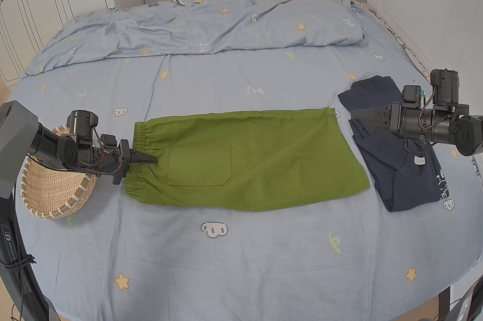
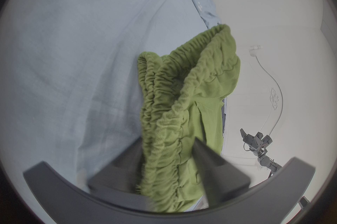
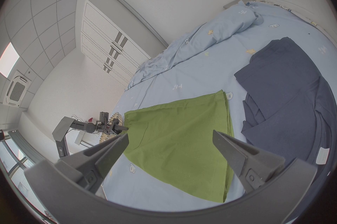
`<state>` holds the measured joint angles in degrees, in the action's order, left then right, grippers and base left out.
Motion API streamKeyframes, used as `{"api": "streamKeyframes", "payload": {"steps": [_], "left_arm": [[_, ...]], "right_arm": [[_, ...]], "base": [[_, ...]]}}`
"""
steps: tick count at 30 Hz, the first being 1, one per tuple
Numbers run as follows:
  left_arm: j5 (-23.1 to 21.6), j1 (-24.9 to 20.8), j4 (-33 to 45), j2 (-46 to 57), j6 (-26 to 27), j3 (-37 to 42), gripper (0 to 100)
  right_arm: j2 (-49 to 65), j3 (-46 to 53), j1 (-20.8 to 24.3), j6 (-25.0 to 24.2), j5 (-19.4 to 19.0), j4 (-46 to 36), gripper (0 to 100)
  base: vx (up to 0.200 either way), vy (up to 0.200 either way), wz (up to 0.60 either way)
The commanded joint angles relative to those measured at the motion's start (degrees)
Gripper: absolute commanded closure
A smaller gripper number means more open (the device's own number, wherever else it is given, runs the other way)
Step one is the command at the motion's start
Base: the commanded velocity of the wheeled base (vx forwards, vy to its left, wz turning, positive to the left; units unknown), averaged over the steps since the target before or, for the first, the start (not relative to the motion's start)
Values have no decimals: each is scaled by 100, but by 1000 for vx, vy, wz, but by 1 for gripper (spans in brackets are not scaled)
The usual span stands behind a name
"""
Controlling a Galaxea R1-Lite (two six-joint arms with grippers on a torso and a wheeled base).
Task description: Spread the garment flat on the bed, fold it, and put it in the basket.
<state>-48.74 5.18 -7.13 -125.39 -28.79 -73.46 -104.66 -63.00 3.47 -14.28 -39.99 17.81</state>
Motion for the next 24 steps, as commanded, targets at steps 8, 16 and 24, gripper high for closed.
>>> {"api": "streamKeyframes", "payload": {"steps": [8, 16, 24], "left_arm": [[-13, 115, -25, 120, -109, -72, 100], [-30, 229, -34, 270, -241, -89, 100], [-30, 229, -34, 279, -232, -81, 100]], "right_arm": [[-486, 51, -154, 39, 43, -269, 0], [-1347, -274, -251, 294, 52, -788, 0], [-1742, -599, -154, 839, 246, -1588, 0]], "base": [[0, 0, 0], [0, 0, 0], [0, 0, 0]]}}
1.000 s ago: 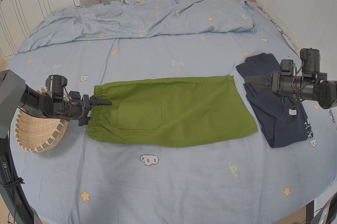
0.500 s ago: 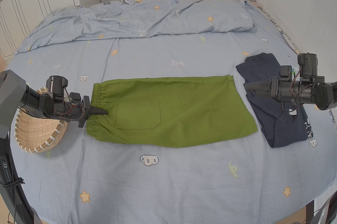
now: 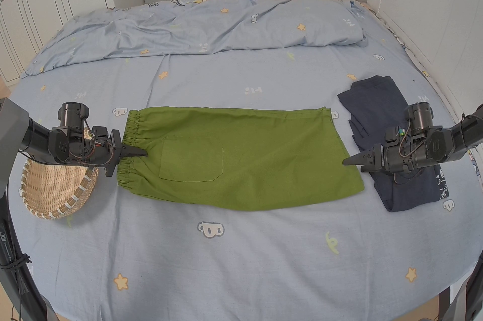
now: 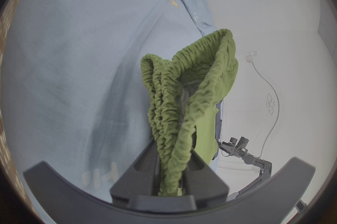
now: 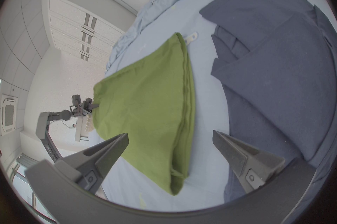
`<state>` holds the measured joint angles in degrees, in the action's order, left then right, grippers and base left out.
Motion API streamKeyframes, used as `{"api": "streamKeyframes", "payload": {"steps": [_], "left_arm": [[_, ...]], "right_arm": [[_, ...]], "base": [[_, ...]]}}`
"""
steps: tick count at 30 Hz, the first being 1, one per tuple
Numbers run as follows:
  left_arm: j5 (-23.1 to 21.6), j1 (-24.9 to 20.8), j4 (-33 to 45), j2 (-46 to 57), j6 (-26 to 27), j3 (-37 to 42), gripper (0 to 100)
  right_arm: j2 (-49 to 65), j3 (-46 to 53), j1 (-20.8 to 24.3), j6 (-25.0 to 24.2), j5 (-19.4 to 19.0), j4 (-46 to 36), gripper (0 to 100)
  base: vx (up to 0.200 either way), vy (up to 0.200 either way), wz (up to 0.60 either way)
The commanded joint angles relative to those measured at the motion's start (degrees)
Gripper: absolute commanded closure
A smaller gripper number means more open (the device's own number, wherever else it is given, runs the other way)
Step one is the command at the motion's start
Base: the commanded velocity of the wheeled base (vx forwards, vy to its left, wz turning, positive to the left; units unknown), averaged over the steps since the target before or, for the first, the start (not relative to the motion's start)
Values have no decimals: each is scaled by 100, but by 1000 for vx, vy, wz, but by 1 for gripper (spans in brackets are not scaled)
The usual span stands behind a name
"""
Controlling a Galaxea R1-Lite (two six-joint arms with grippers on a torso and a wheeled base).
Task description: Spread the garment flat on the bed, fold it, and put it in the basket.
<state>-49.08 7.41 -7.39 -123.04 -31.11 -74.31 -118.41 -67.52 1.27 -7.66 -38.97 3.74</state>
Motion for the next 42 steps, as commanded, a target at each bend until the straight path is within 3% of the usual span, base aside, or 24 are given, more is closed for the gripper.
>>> {"api": "streamKeyframes", "payload": {"steps": [1, 9, 15, 22, 23, 28, 42], "left_arm": [[4, 6, -8, 43, 0, 5, 100], [4, -12, -8, 34, 17, 5, 100], [4, -38, -8, 34, 17, 13, 100], [4, -38, -8, 43, 17, 22, 100], [4, -20, -8, 43, 17, 22, 100], [4, -20, -8, 34, 17, 13, 100], [4, -20, -8, 17, 0, -4, 100]], "right_arm": [[-376, -138, 75, 185, 171, -181, 0], [-394, -121, 260, 168, 65, -190, 0], [-596, -200, 330, 133, -339, -190, 0], [-895, -534, 357, 124, -541, -418, 0], [-886, -613, 330, 124, -717, -576, 100], [-895, -859, 190, 98, -1051, -875, 100], [-886, -920, 102, 98, -1200, -928, 100]], "base": [[0, 0, 0], [0, 0, 0], [0, 0, 0], [0, 0, 0], [0, 0, 0], [0, 0, 0], [0, 0, 0]]}}
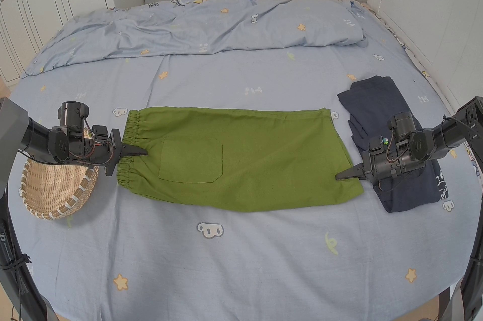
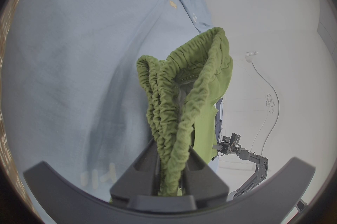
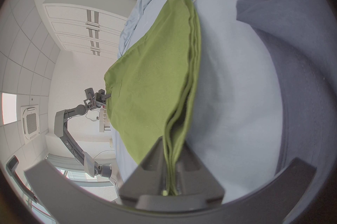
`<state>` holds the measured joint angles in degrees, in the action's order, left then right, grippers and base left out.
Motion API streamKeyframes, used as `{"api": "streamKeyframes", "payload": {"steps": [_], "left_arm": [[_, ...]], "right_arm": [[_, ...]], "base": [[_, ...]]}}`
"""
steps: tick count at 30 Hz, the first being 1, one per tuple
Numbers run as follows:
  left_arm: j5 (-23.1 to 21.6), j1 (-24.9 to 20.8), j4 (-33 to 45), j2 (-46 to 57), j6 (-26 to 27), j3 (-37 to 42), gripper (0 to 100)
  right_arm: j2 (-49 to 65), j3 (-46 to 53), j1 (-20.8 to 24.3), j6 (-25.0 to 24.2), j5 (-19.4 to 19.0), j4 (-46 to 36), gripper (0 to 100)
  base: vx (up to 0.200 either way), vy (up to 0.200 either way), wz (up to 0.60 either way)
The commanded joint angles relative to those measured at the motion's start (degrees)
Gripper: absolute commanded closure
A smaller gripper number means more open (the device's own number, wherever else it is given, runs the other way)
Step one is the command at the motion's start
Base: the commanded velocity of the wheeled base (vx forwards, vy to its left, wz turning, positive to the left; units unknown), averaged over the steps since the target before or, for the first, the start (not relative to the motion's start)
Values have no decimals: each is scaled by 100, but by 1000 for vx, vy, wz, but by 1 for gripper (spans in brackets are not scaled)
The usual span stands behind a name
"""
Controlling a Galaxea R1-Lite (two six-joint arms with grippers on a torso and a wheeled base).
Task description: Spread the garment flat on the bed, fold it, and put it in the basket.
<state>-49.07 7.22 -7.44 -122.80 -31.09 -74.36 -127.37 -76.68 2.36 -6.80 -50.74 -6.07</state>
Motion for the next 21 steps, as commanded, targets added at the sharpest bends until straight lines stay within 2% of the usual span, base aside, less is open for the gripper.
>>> {"api": "streamKeyframes", "payload": {"steps": [1, 9, 16, 21], "left_arm": [[2, 8, -3, 1, -3, 1, 100], [11, -27, 234, 142, -47, -140, 100], [11, 34, 1772, 608, 24, -738, 100], [20, 34, 2282, 907, 419, -131, 100]], "right_arm": [[19, -5, -17, 12, -24, 62, 100], [344, 57, -26, -5, -15, 27, 100], [1320, 320, -105, 3, -15, -773, 100], [1759, 1120, -122, 39, 38, -808, 100]], "base": [[0, 0, 0], [0, 0, 0], [0, 0, 0], [0, 0, 0]]}}
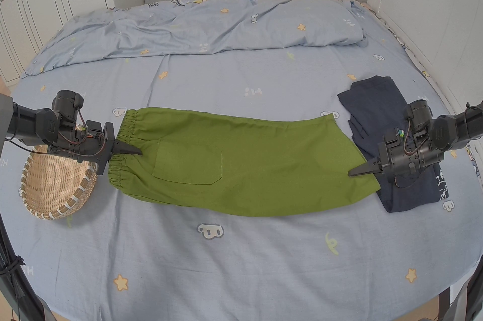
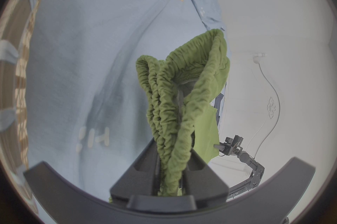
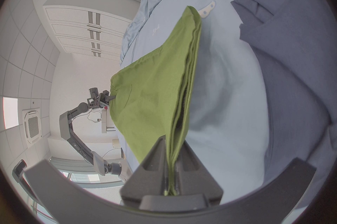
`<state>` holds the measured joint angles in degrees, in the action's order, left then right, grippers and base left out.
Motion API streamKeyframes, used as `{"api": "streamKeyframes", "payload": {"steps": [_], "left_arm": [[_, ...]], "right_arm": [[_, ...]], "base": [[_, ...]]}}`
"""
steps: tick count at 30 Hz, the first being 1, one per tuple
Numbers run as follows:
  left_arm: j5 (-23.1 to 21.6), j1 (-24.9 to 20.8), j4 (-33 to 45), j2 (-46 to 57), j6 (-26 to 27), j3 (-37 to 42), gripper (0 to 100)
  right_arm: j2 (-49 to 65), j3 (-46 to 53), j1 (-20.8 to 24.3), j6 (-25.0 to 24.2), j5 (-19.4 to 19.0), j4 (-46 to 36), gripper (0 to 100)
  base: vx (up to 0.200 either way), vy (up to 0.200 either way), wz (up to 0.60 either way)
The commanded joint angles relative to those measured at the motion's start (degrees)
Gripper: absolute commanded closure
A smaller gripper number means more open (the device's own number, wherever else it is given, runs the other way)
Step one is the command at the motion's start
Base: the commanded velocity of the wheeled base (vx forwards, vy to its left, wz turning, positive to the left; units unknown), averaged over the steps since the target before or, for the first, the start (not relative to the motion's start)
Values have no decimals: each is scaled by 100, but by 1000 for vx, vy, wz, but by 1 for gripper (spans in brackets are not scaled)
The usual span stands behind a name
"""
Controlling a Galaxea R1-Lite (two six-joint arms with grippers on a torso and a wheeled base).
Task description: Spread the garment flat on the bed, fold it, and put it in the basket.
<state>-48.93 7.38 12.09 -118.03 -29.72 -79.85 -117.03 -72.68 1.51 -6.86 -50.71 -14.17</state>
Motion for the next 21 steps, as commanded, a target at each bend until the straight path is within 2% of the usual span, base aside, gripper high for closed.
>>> {"api": "streamKeyframes", "payload": {"steps": [1, 3, 5, 8, 9, 14, 16, 18, 21], "left_arm": [[7, 27, 417, 474, 432, 567, 100], [24, 27, 469, 518, 546, 707, 100], [68, 159, 628, 738, 977, 1375, 100], [68, 247, 663, 878, 1223, 1736, 100], [77, 308, 663, 1045, 1557, 2263, 100], [77, 528, 584, 1423, 2058, 3291, 100], [68, 572, 584, 1458, 2120, 3406, 100], [68, 721, 575, 1529, 2436, 3836, 100], [59, 880, 566, 1467, 2770, 4039, 100]], "right_arm": [[813, 949, -63, 106, 35, 37, 100], [884, 1142, -72, 168, 35, 63, 100], [1051, 1792, -72, 388, 35, 125, 100], [1147, 2144, -54, 405, 26, 230, 100], [1279, 2627, -2, 405, 26, 494, 100], [1596, 3893, 209, 396, 35, 1373, 100], [1631, 4042, 236, 396, 35, 1478, 100], [1771, 4552, 350, 379, 35, 1777, 100], [1833, 4904, 403, 370, 26, 1979, 100]], "base": [[0, 0, 0], [0, 0, 0], [0, 0, 0], [0, 0, 0], [0, 0, 0], [0, 0, 0], [0, 0, 0], [0, 0, 0], [0, 0, 0]]}}
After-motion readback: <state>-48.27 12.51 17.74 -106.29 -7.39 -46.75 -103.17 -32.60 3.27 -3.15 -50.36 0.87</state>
